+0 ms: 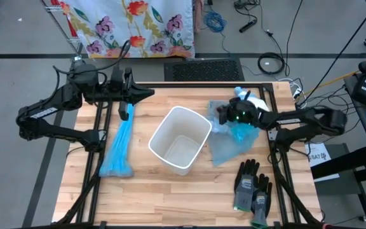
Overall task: Place trash/remove bag and relplace
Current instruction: Remove the blue trash bag from the white trash bin
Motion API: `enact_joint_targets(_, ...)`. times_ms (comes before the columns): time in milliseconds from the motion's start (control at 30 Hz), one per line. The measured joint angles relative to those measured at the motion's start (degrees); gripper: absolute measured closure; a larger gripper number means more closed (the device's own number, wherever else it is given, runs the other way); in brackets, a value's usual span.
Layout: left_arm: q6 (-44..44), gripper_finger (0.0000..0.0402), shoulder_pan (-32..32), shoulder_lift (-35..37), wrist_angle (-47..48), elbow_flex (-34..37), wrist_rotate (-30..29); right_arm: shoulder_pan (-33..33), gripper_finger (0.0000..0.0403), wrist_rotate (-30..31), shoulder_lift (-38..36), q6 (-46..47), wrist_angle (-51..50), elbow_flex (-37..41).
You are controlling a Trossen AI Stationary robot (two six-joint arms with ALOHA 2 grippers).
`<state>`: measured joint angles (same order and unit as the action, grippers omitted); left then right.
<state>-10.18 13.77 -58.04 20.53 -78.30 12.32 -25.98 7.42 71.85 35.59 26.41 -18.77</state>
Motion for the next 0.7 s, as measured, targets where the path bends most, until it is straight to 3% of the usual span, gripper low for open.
enact_joint_targets(167, 0.01, 0.0401, -0.29, -0.21, -0.03, 0.0, -1.99, -0.04, 0.0403, 0.2, 9.31, 2.74, 3.15, 4.48)
enact_joint_targets(367, 0.01, 0.0401, -0.31, -0.91, -0.12, 0.0, -2.94, -2.32, 0.0403, 0.42, 18.91, 6.88, 5.37, 3.65)
enact_joint_targets(700, 0.1, 0.0401, -0.29, -1.99, -0.32, 0.02, -5.11, -13.3, 0.0402, -9.49, 15.54, 4.0, -1.67, -5.76)
